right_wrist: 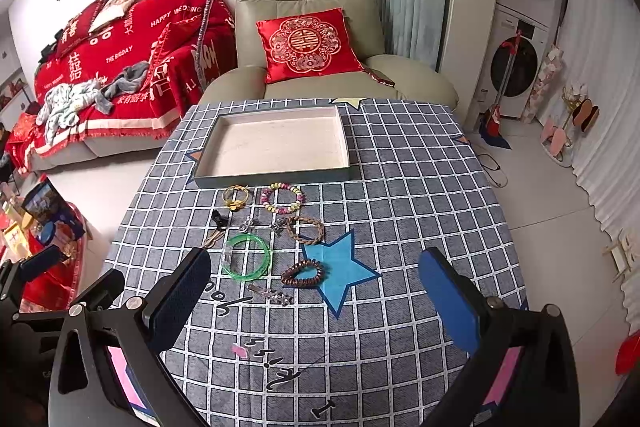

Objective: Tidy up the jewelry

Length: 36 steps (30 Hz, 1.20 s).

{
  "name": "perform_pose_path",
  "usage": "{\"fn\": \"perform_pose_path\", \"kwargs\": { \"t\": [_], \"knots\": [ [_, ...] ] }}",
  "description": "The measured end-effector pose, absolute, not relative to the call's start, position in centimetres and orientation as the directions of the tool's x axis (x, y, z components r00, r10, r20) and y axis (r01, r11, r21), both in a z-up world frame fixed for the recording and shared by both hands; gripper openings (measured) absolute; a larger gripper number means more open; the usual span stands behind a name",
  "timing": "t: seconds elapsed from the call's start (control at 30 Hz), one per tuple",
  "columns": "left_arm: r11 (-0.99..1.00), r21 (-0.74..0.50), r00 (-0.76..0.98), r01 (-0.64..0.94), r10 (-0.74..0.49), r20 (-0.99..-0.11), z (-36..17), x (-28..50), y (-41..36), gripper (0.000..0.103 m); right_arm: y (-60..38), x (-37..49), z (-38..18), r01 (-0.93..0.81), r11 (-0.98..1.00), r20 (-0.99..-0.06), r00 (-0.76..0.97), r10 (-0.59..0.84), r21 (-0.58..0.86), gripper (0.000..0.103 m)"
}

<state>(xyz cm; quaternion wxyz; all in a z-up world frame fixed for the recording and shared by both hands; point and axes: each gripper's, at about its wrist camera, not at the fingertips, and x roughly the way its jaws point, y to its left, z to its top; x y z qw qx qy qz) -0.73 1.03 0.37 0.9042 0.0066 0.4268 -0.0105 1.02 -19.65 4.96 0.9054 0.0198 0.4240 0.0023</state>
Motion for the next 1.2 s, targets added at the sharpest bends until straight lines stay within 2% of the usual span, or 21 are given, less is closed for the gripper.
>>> {"fn": "perform_pose_path", "kwargs": {
  "t": [1.2],
  "knots": [
    [1.0,0.006,0.632,0.018,-0.007,-0.775,-0.1,-1.07,1.24,0.103,-19.39,0.68,4.77,0.009,0.999,-0.768,0.64,0.022,0.035,0.103]
  ]
}}
